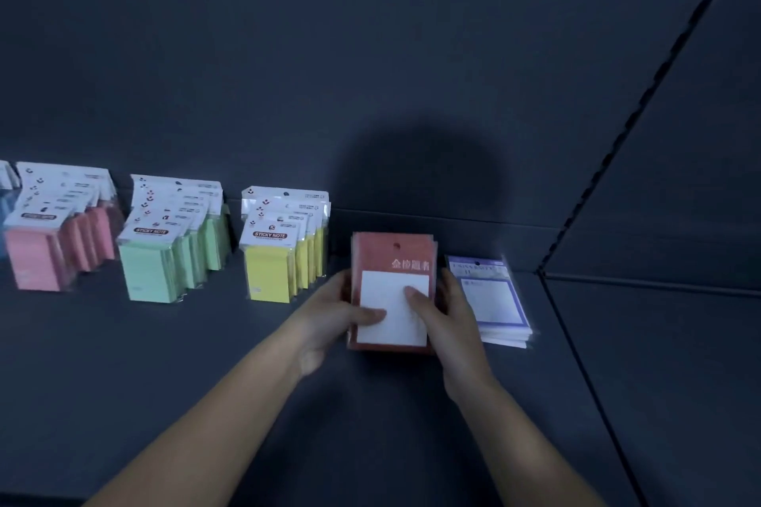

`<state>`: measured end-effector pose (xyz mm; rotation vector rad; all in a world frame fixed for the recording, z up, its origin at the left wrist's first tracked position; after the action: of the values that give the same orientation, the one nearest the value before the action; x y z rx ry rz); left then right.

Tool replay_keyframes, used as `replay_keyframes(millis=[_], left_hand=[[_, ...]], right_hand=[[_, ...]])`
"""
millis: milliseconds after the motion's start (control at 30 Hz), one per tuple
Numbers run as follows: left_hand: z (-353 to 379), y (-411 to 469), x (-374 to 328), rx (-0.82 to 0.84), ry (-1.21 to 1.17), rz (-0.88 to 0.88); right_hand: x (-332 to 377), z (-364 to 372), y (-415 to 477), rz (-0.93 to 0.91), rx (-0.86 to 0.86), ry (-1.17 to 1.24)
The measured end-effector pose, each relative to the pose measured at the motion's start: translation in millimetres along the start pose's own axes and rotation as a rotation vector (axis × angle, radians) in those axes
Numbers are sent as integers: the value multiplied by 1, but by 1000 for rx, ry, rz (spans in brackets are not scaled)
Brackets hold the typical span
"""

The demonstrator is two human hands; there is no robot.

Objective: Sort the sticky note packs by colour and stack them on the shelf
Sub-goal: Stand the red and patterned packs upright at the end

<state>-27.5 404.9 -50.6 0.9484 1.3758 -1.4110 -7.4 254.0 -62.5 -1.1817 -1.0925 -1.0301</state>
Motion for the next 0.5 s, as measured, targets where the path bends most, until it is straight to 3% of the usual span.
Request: replay_keyframes(millis=[267, 500], left_hand=[[-2, -28, 10, 79, 250, 462], [-4, -30, 7, 115, 260, 573]], right_hand=[[15, 6, -21, -235, 99, -129], [8, 15, -30, -235, 151, -151]])
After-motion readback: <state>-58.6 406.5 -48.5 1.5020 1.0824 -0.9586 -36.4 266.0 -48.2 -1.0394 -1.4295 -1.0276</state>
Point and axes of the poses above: each hand's wrist, its own y-axis towards the middle knuckle, its own z-axis out of the palm, x = y × z, the point moved 3 cm from there along y, towards the middle knuckle, and after that the axes turned 5 degrees about z, right-handed, at the moved point
